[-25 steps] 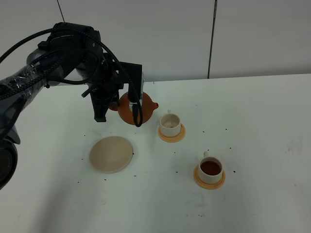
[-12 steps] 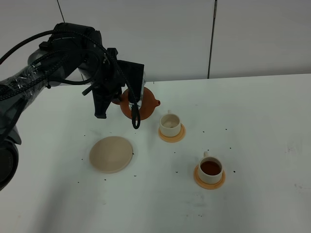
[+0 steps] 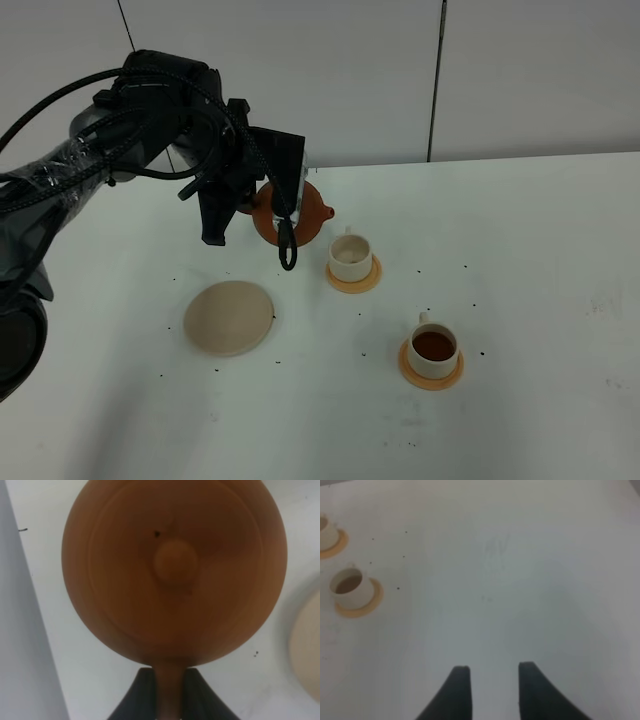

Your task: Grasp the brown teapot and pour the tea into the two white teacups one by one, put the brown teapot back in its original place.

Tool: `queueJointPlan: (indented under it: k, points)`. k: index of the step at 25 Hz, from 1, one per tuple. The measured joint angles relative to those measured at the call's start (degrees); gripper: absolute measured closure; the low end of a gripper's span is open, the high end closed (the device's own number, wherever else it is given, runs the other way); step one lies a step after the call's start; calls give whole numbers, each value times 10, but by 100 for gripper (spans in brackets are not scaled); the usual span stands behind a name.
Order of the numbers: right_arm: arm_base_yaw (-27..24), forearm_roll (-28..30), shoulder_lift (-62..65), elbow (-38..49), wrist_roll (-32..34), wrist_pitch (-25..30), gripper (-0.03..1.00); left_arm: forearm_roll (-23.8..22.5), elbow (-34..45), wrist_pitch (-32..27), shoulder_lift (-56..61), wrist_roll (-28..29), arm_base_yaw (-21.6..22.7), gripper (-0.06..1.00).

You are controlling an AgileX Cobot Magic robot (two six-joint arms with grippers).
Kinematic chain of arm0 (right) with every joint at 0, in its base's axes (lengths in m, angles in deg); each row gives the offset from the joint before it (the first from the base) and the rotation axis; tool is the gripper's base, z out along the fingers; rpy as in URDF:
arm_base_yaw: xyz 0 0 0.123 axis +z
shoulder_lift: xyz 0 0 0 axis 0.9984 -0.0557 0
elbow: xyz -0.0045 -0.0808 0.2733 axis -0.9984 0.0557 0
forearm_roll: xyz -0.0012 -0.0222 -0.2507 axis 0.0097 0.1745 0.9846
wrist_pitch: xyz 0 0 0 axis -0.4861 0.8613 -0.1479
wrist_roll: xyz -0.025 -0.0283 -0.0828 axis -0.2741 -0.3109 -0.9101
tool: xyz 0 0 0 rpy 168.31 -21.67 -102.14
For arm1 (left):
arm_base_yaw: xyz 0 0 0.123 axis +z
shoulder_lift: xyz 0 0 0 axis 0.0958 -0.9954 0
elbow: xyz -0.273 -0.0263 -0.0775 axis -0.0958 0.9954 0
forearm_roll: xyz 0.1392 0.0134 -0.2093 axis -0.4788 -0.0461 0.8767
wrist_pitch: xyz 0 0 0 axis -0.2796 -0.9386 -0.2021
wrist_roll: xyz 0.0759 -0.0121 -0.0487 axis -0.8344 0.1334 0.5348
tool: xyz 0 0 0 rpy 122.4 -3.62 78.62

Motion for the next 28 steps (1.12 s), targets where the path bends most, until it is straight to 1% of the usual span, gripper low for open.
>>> queueJointPlan:
  k: [7, 25, 28]
  points:
    - [0, 0, 0, 0, 0, 0, 74, -1, 0, 1, -25, 10, 0, 77]
    - [0, 0, 0, 0, 0, 0, 74, -2, 0, 24, -25, 11, 0, 77]
    - [0, 0, 0, 0, 0, 0, 74, -21, 0, 28, -25, 12, -8, 77]
